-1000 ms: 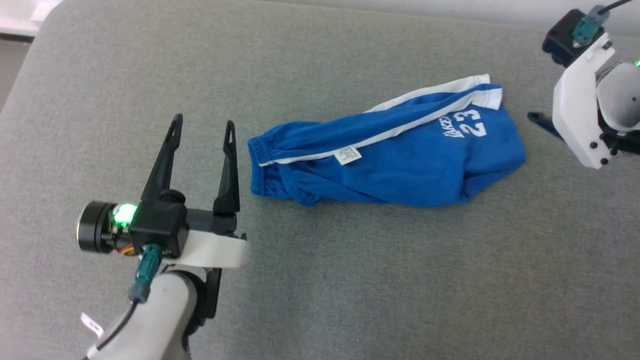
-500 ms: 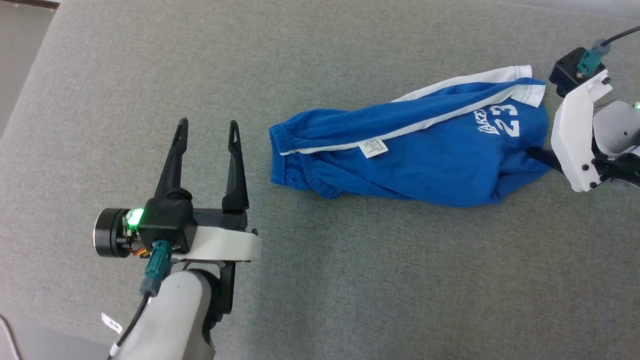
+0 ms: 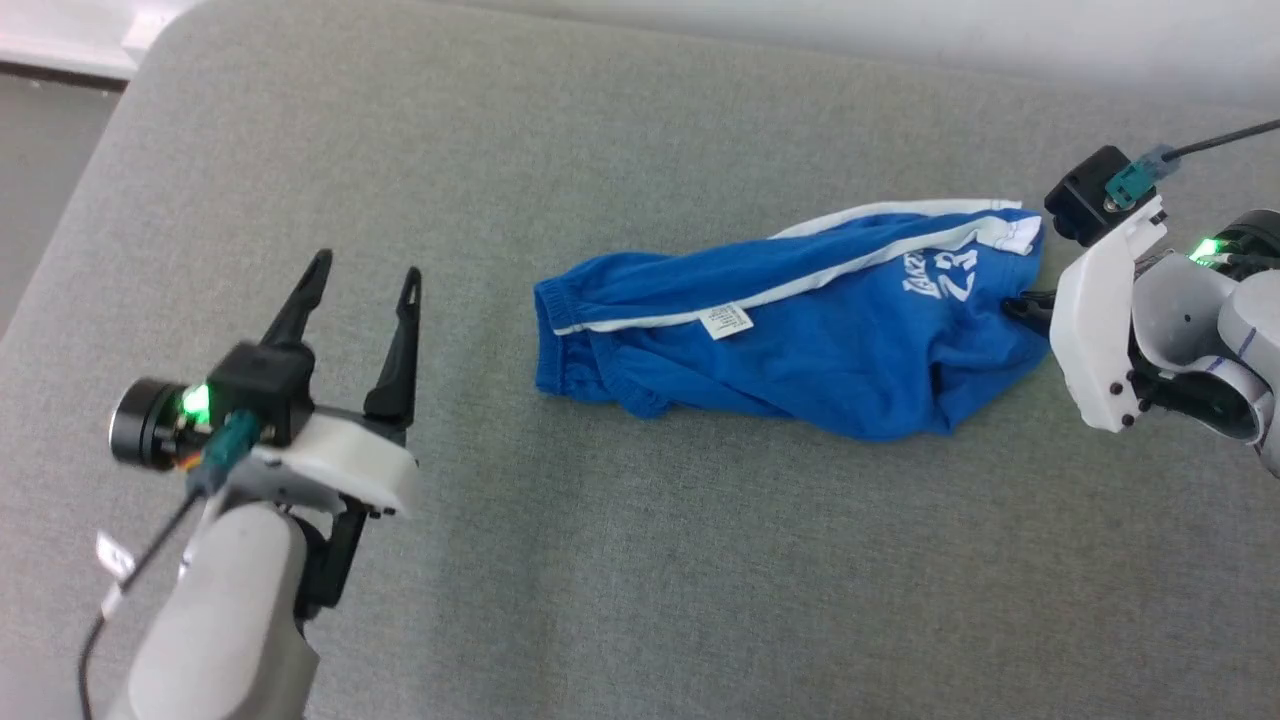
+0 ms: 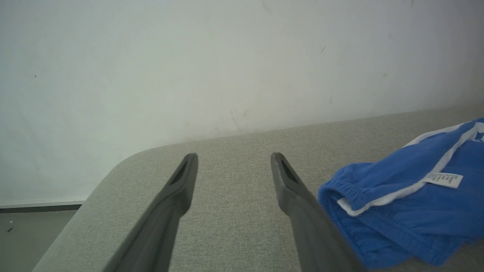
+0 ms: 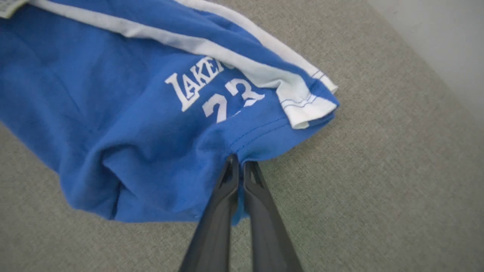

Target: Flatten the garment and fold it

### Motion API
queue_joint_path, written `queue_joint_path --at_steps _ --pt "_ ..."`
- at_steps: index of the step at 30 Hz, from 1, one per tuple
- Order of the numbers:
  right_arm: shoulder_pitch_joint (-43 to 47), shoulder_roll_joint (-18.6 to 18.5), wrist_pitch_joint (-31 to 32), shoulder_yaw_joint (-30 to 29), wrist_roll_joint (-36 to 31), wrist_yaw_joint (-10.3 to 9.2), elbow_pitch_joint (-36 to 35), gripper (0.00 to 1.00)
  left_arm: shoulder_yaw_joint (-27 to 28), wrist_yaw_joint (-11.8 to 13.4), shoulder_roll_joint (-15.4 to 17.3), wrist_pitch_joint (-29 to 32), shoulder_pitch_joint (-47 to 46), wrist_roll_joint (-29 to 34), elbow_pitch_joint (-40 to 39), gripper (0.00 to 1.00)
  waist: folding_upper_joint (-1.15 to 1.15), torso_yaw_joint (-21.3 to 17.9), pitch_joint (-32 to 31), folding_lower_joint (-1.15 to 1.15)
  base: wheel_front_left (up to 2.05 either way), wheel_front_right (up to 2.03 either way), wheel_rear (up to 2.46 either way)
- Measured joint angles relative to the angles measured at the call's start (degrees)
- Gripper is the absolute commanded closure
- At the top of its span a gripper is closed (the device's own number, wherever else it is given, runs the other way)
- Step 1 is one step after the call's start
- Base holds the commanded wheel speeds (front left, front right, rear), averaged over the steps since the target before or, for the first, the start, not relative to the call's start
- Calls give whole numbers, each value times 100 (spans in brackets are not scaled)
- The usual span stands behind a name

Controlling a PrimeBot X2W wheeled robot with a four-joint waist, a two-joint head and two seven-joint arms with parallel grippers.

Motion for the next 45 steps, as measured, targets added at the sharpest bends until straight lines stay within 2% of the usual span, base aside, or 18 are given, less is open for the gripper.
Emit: queue_joint_path --at_steps 3,7,12,16,20,25,30,34,35,36,37,45 --pt "35 -108 -202 12 -8 0 -148 100 -174 -447 177 740 -232 -225 26 0 0 -40 -175 0 0 0 0" --pt "155 -227 -294 14 -115 0 -293 100 -464 -787 320 1812 -449 -668 26 0 0 -125 -342 -1 0 0 0" --pt "233 -209 -374 23 -227 1 -409 100 -1051 -887 560 3045 -720 -1347 113 0 0 -308 -367 -1 0 0 0" --pt "231 -127 -387 22 -359 0 -428 100 -1685 -892 646 3755 -1020 -1991 167 0 0 -424 -289 -1 0 0 0" --pt "221 -21 -383 25 -467 0 -448 100 -2199 -893 814 4118 -1451 -2396 412 0 0 -523 -180 -1 0 0 0" --pt "178 43 -327 27 -605 0 -455 100 -2691 -893 786 4319 -1951 -2700 949 0 0 -622 -31 0 0 0 0" --pt "125 93 -232 25 -714 0 -464 100 -3465 -893 773 4571 -2366 -2850 1339 0 0 -722 115 0 0 0 0" --pt "112 146 -197 25 -779 0 -463 100 -3977 -893 892 4686 -2732 -3106 1485 0 0 -803 215 0 0 0 0" --pt "109 163 -198 25 -797 0 -464 100 -4112 -893 937 4710 -2811 -3173 1486 8 0 -821 236 -1 0 0 0" --pt "108 177 -198 25 -801 1 -465 100 -4214 -893 982 4687 -2882 -3220 1491 57 0 -837 255 -1 0 0 0" --pt "107 189 -201 26 -801 0 -466 100 -4292 -893 1017 4612 -2937 -3282 1501 100 0 -852 271 -1 0 0 0" --pt "122 202 -714 27 -803 0 -449 100 -4721 -893 1298 3674 -3000 -3705 1451 100 0 -892 118 1 0 0 0"
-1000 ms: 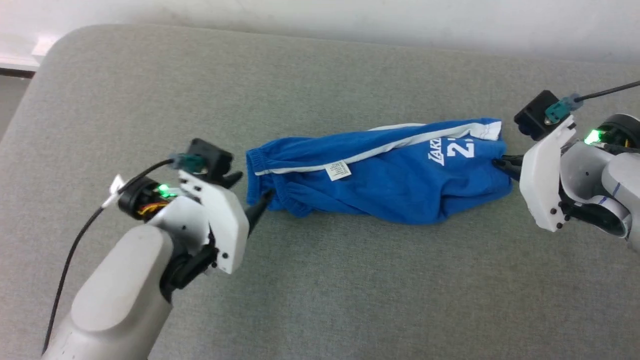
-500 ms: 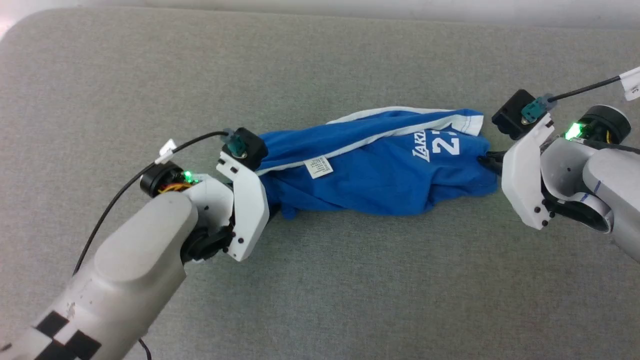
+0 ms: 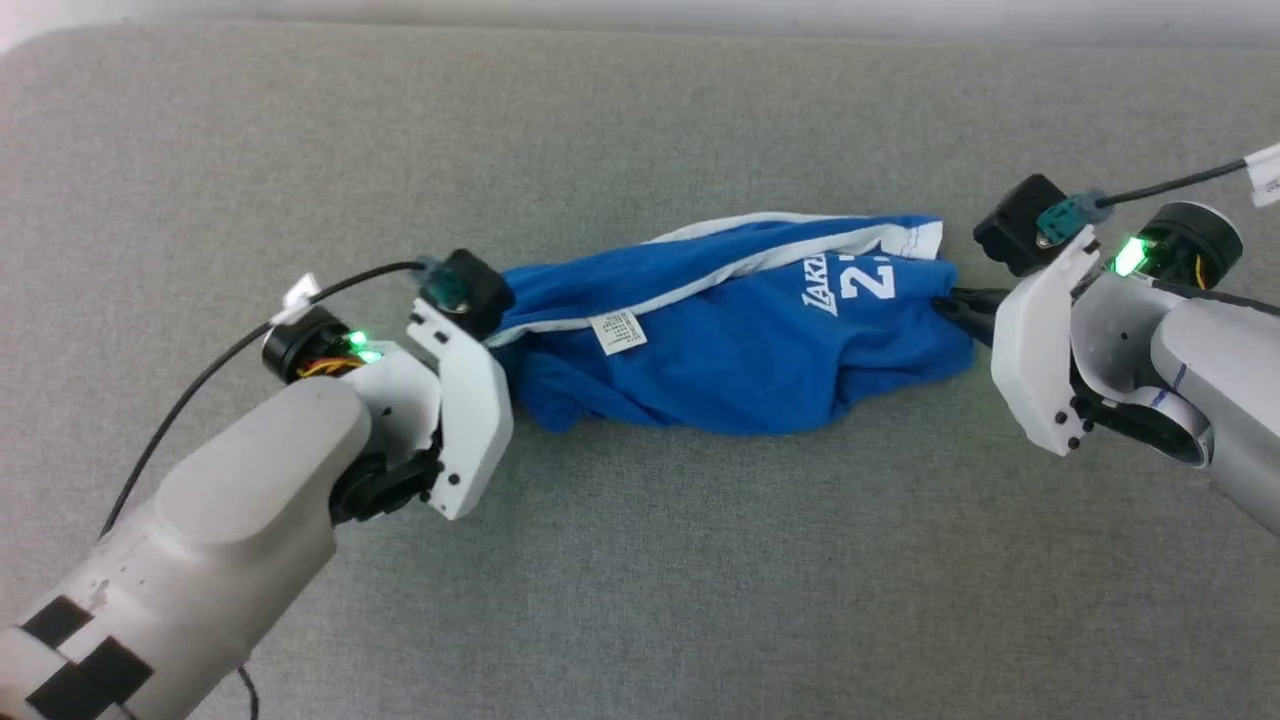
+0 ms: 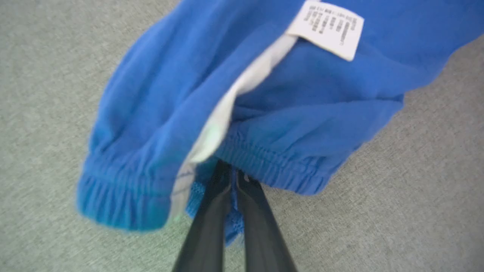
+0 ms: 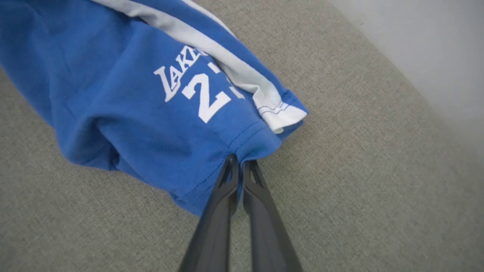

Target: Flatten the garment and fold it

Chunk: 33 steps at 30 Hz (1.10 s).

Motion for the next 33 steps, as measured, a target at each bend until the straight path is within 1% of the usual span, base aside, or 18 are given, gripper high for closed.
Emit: queue_joint_path --at_steps 5,11,14,18,24,29,31,32,33 --pt "210 -213 -556 -2 47 1 -183 100 11 0 332 -571 217 -312 -269 100 0 -2 -276 0 0 0 0" --pt "717 -734 -1151 -4 182 1 -684 100 0 2 762 -857 704 -553 -802 100 0 -17 -669 -1 0 0 0" --pt "1009 -1025 -1281 -10 222 1 -965 100 -23 35 929 -922 999 -597 -1147 100 0 -45 -850 -2 0 0 0" --pt "1533 -1332 -1291 -31 207 1 -1255 100 -119 180 1026 -1074 1373 -592 -1458 100 0 -113 -1005 -2 0 0 0" --pt "2377 -1376 -1191 -119 196 2 -1284 100 -367 363 955 -1172 1853 -559 -1445 100 0 -212 -1010 -2 0 0 0" --pt "2802 -1206 -1079 -269 182 2 -1151 100 -443 370 833 -1280 2054 -564 -1282 100 0 -236 -984 -1 0 0 0" --pt "2896 -1136 -1072 -333 144 2 -1093 100 -447 444 797 -1382 2071 -546 -1213 100 0 -229 -1007 -1 0 0 0" --pt "2943 -1100 -1070 -405 141 2 -1071 93 -443 499 783 -1482 2071 -497 -1190 56 0 -225 -1027 -1 0 0 0" --pt "2976 -1070 -1032 -485 141 2 -1048 50 -431 576 772 -1607 2072 -424 -1178 0 0 -222 -1052 -1 0 0 0"
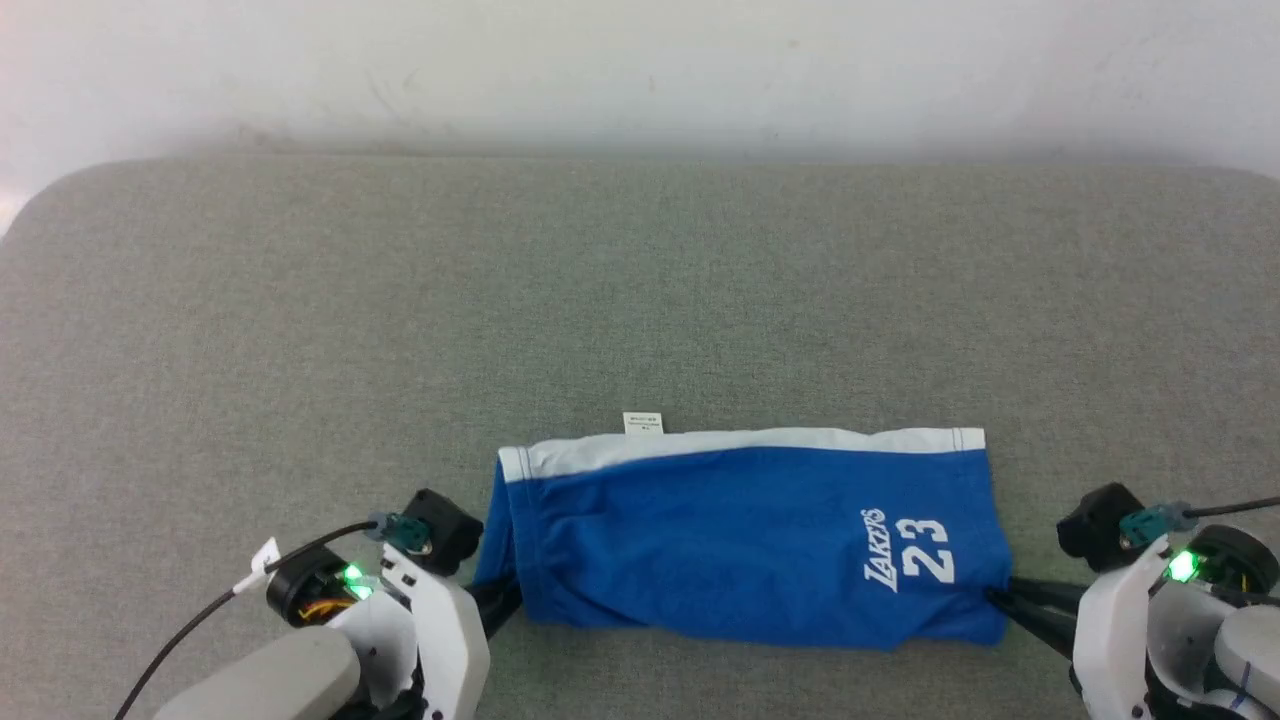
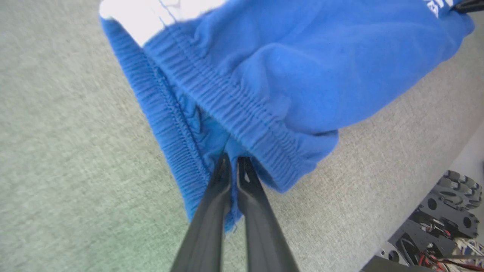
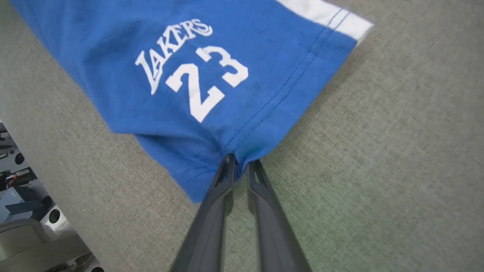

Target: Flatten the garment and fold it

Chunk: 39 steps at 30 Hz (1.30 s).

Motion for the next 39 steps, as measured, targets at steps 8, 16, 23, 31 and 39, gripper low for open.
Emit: queue_joint_path --at_steps 8,16,23,31,39 --pt "15 -343 166 -804 -361 -1 -499 0 314 868 148 -1123 115 648 -445 0 0 21 -292 0 0 0 0" --pt "5 -678 1032 -1852 -678 -1 -993 0 1140 2306 230 -2356 277 1245 -836 0 0 118 -425 0 0 0 0" --pt "67 -432 2257 -2172 -527 -1 -966 0 2221 3435 -152 -2442 931 2423 -1363 0 0 216 -373 0 0 0 0" --pt "189 215 3237 -2217 -247 -1 -294 0 3410 3734 -848 -2442 2107 3535 -1819 0 0 321 -216 0 0 0 0" --pt "186 1203 3374 -2519 -314 -1 804 0 4109 3271 -1661 -2442 2556 4201 -1851 0 0 481 18 1 0 0 0"
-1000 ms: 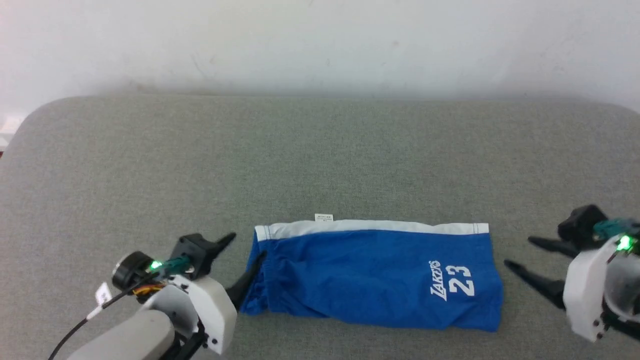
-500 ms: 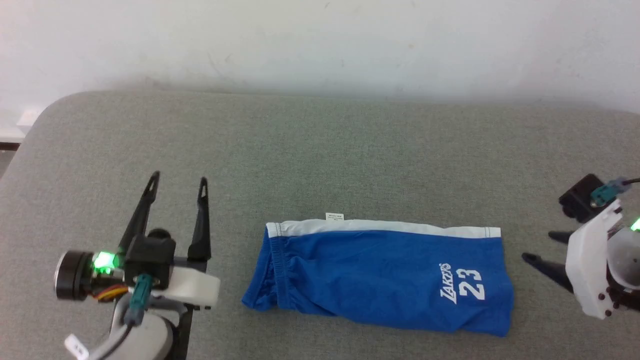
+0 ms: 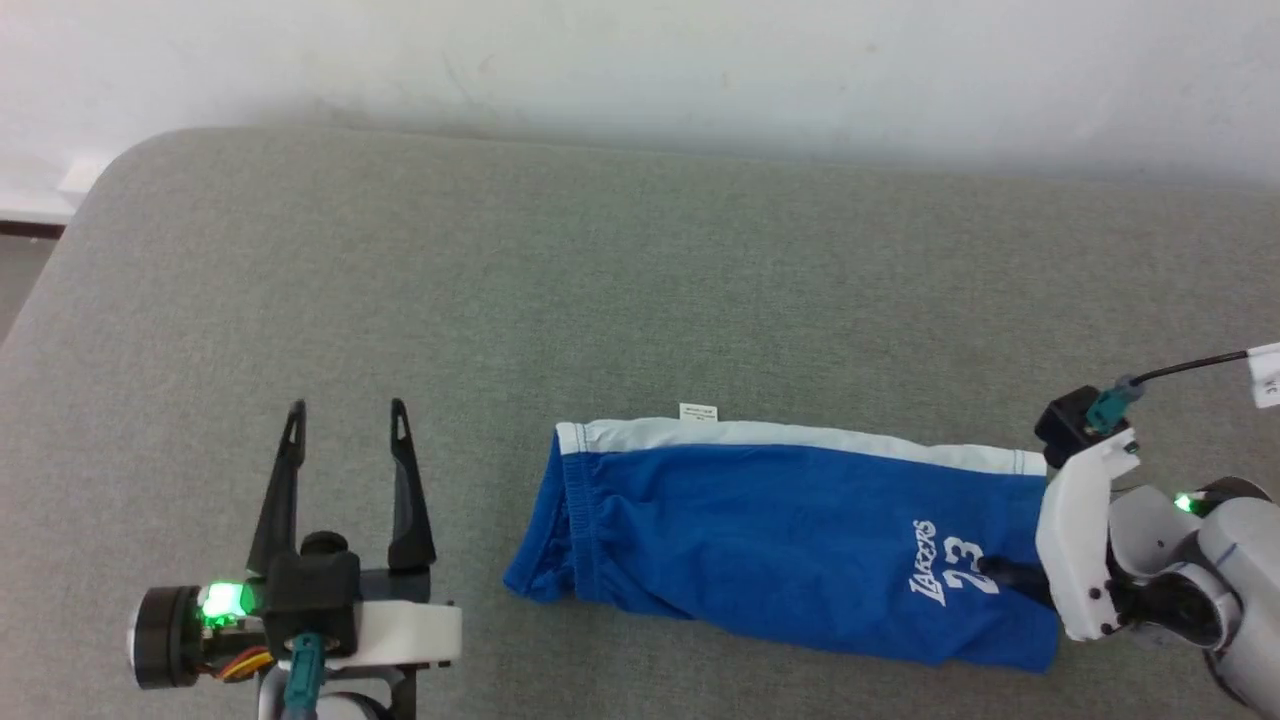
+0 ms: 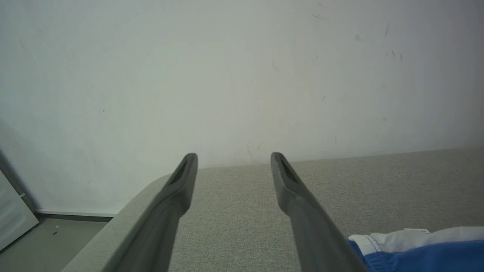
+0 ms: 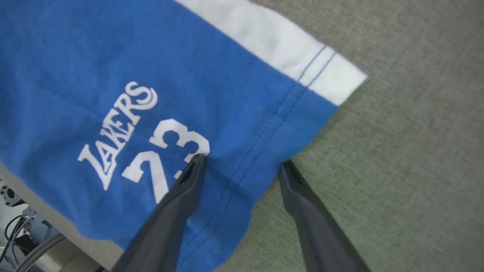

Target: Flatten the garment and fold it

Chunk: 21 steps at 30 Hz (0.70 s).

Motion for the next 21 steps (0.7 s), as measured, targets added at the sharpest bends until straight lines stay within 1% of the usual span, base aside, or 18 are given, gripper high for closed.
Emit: queue_joint_path --at_steps 3,7,8,9,10,11,15,19,21 --pt "1 145 -14 4 -74 -1 183 0 169 -238 -214 0 51 214 49 0 0 75 67 -1 0 0 0" --pt "15 180 -125 31 -71 -1 278 0 405 -488 -434 0 80 438 123 0 0 149 130 -1 0 0 0" --pt "15 178 -157 56 -71 -2 276 23 457 -539 -476 0 124 481 152 0 0 152 136 -1 0 0 0" --pt "15 174 -214 80 -71 -4 269 23 516 -577 -515 0 168 522 188 0 0 144 138 -1 0 0 0" --pt "15 175 -275 102 -70 -9 270 91 570 -616 -558 0 195 536 222 0 0 130 136 -1 0 0 0" --pt "15 175 -327 129 -68 -10 264 100 625 -662 -594 0 227 561 243 0 0 113 128 -1 0 0 0" --pt "20 192 -603 302 -62 -10 122 100 773 -799 -679 0 287 673 316 0 0 39 62 0 0 0 0" --pt "21 27 -860 425 -74 -8 -94 100 876 -971 -736 0 366 781 371 0 0 -32 -42 0 0 0 0" --pt "20 -125 -967 443 -73 -1 -258 100 894 -1022 -739 0 389 825 406 0 0 -68 -102 0 0 0 0"
